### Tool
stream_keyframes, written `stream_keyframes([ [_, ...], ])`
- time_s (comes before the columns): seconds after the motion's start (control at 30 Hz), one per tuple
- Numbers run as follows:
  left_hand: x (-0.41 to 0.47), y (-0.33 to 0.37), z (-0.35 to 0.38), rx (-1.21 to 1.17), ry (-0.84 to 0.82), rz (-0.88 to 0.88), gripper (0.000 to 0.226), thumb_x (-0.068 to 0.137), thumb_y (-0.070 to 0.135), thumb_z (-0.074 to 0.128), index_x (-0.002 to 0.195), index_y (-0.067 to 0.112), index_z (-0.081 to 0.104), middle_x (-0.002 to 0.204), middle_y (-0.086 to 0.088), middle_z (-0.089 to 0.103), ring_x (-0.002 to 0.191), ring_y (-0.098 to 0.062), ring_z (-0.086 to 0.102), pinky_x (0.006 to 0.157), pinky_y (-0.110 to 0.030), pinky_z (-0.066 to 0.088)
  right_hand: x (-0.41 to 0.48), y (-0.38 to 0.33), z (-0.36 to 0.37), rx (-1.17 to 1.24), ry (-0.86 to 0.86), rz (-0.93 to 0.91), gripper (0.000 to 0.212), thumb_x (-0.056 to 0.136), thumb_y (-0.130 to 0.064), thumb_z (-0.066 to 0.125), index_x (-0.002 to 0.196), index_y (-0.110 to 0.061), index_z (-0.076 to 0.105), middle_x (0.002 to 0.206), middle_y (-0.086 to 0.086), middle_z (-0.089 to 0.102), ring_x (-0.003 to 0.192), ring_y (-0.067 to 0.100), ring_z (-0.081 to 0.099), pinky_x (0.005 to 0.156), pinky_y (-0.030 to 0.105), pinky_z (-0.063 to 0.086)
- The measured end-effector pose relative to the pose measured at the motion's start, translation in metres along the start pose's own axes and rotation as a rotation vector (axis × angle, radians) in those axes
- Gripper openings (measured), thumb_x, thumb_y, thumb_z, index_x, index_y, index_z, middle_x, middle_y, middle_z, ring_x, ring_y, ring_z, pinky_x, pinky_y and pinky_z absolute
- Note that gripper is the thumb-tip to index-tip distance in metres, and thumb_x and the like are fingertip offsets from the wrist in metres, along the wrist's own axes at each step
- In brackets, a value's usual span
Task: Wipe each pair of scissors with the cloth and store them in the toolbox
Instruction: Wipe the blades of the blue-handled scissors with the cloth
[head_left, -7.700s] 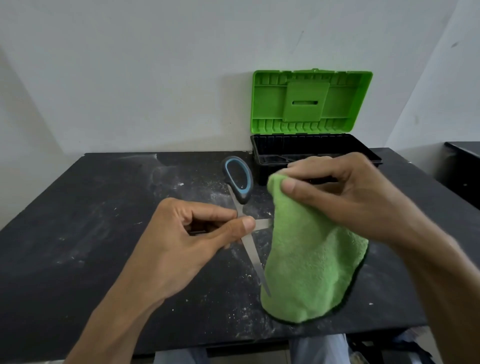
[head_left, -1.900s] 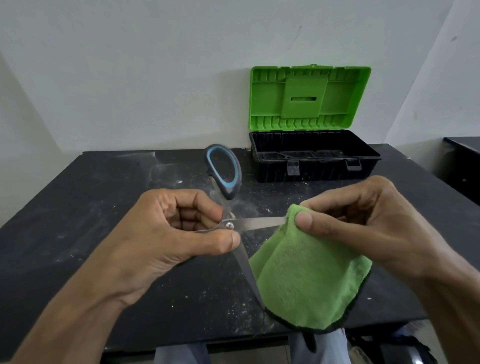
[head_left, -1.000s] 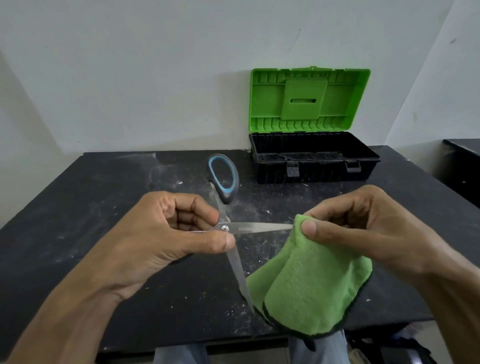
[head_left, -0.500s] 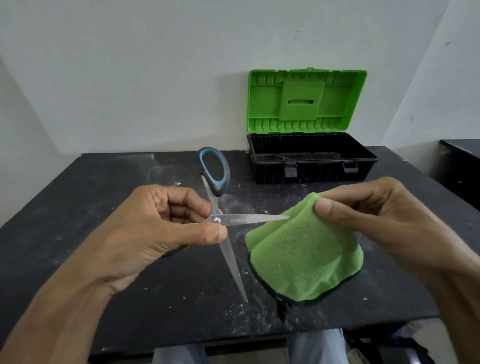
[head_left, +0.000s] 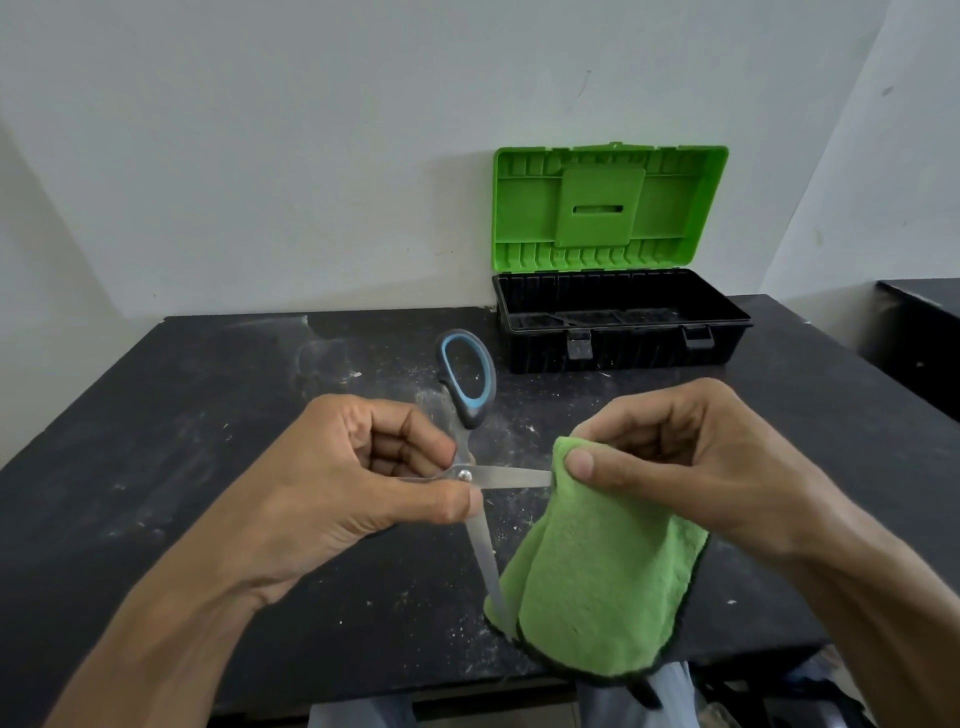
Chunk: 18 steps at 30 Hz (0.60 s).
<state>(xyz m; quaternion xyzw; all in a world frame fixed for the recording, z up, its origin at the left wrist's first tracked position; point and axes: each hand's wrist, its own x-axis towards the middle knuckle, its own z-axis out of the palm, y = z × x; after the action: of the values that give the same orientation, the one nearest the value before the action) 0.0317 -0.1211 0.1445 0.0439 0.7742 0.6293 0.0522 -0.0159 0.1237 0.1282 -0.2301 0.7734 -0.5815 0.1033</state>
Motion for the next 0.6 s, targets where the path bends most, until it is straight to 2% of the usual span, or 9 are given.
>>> stream_keyframes([
  [0.1, -0.002, -0.002, -0.002, 0.003, -0.023, -0.006, 0.019, 0.052, 0.01, 0.088, 0.063, 0.018, 0.074, 0.062, -0.002, 0.069, 0.057, -0.008, 0.061, 0.055, -0.014, 0.051, -0.003, -0.003, -0.002, 0.004, -0.012, 0.02, 0.021, 0.076, -0.032, 0.082, 0.087, -0.015, 0.086, 0.083, 0.006, 0.083, 0.073, 0.01, 0.076, 0.066, 0.017, 0.056],
  [0.3, -0.004, 0.0, -0.001, 0.032, -0.041, 0.016, 0.019, 0.052, 0.013, 0.088, 0.063, 0.019, 0.074, 0.064, -0.002, 0.07, 0.059, -0.01, 0.062, 0.056, -0.015, 0.052, -0.008, -0.009, -0.004, -0.022, -0.005, 0.012, 0.021, 0.074, -0.035, 0.081, 0.087, -0.019, 0.086, 0.084, 0.005, 0.084, 0.078, 0.016, 0.08, 0.071, 0.021, 0.061],
  [0.5, -0.004, 0.006, -0.001, 0.021, -0.021, 0.045, 0.025, 0.049, 0.01, 0.093, 0.061, 0.018, 0.073, 0.063, -0.003, 0.069, 0.056, -0.009, 0.062, 0.055, -0.014, 0.051, -0.009, -0.013, -0.004, 0.027, -0.013, -0.035, 0.017, 0.079, -0.023, 0.079, 0.092, -0.015, 0.085, 0.089, 0.01, 0.083, 0.081, 0.017, 0.079, 0.075, 0.021, 0.063],
  [0.6, -0.003, 0.007, 0.001, 0.004, -0.004, 0.045, 0.02, 0.047, 0.012, 0.088, 0.061, 0.02, 0.074, 0.061, 0.0, 0.068, 0.055, -0.007, 0.061, 0.053, -0.014, 0.051, -0.008, -0.014, -0.004, 0.036, -0.026, -0.016, 0.016, 0.077, -0.022, 0.079, 0.092, -0.016, 0.085, 0.087, 0.009, 0.084, 0.079, 0.015, 0.079, 0.074, 0.02, 0.062],
])
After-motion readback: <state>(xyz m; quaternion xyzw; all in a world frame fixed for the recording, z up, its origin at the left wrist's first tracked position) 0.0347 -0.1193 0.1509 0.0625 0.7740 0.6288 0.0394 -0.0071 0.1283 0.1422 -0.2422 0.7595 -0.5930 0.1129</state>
